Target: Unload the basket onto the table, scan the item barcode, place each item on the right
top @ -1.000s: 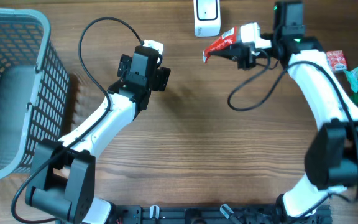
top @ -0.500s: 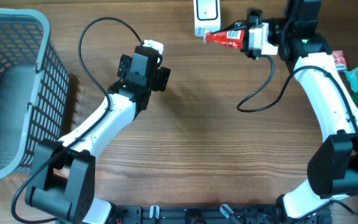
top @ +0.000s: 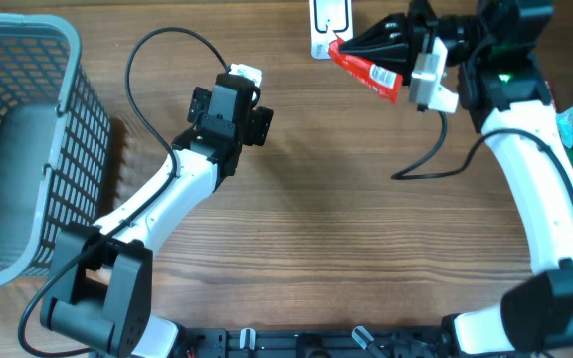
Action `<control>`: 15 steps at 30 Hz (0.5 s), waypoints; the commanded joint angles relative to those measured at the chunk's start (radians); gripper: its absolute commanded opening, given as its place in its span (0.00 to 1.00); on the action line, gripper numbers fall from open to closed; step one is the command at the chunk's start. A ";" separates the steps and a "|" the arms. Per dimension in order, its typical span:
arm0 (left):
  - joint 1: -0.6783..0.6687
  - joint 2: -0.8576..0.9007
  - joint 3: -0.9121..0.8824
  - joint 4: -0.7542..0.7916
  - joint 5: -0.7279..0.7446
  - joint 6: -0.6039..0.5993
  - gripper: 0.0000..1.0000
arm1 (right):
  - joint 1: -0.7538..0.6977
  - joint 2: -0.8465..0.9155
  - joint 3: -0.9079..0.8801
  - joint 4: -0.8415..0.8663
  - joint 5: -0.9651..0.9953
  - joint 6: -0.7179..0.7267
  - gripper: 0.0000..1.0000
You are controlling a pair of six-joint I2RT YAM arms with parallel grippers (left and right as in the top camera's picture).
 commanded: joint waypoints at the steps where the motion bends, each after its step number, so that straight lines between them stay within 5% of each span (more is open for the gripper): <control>1: 0.005 -0.031 0.006 0.002 -0.012 0.012 1.00 | 0.037 -0.074 0.008 -0.058 -0.065 -0.042 0.04; 5: 0.005 -0.031 0.006 0.002 -0.012 0.012 1.00 | 0.064 -0.141 0.000 -0.407 -0.065 -0.346 0.04; 8: 0.005 -0.031 0.006 0.002 -0.012 0.012 1.00 | 0.072 -0.164 0.000 -0.860 -0.056 -0.861 0.04; 9: 0.005 -0.031 0.006 0.002 -0.012 0.012 1.00 | 0.076 -0.165 0.000 -0.994 -0.050 -0.923 0.04; 15: 0.005 -0.031 0.006 0.002 -0.012 0.012 1.00 | 0.096 -0.167 -0.002 -1.030 -0.006 -0.923 0.05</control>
